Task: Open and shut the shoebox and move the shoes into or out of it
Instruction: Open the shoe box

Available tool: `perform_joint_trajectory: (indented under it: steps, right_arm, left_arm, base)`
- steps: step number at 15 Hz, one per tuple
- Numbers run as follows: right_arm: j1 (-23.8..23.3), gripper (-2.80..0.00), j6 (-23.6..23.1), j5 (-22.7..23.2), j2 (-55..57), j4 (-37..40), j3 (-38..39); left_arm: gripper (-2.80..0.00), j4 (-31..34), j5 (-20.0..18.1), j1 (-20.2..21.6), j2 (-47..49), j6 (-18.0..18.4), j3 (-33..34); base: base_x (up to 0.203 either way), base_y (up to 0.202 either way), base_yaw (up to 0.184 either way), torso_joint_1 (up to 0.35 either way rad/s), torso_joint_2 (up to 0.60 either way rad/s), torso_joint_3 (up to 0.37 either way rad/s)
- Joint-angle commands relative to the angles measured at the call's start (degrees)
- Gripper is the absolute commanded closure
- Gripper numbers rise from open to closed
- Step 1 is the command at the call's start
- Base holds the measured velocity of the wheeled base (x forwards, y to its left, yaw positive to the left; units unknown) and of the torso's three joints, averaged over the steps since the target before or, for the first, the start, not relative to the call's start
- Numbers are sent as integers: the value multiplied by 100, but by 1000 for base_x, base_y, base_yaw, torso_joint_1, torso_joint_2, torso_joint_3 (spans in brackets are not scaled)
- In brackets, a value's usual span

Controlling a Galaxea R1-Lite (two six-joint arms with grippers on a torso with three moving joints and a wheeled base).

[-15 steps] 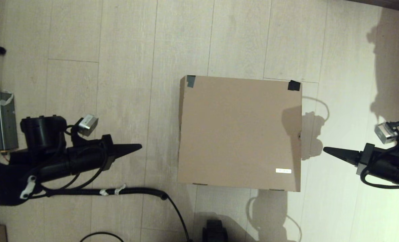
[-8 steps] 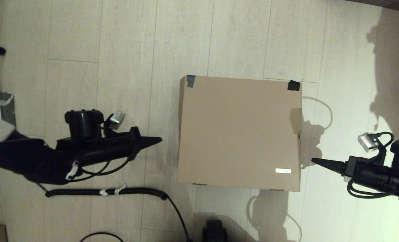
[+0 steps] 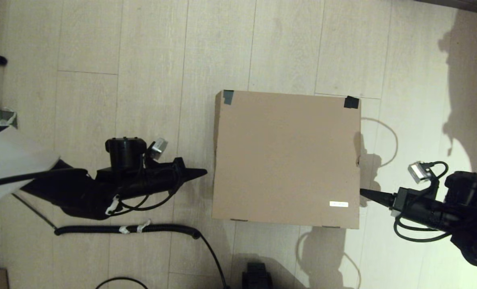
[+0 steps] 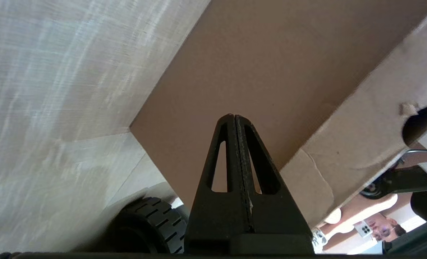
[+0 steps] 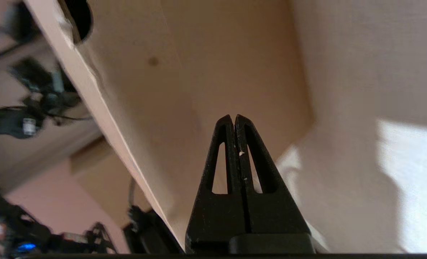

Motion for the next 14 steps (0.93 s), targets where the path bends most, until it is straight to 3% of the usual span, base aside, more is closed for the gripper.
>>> perform_joint_trajectory:
  steps: [1, 3, 6, 14]
  right_arm:
    - [115, 0, 358, 18, 448, -660, 21]
    - [260, 0, 741, -11, 733, -793, 45]
    - [371, 0, 821, -20, 671, -793, 70]
    - [383, 0, 2439, 13, -718, -793, 222]
  left_arm:
    - [0, -21, -17, -19, 67, -20, -53]
    - [0, -30, 53, -28, 124, -20, -95]
    - [0, -21, 62, -37, 115, -20, -77]
    - [0, 93, 79, -43, -583, -37, 372]
  base:
    - [0, 0, 0, 0, 0, 0]
    - [0, 0, 0, 0, 0, 0]
    - [0, 0, 0, 0, 0, 0]
    - [0, 0, 0, 0, 0, 0]
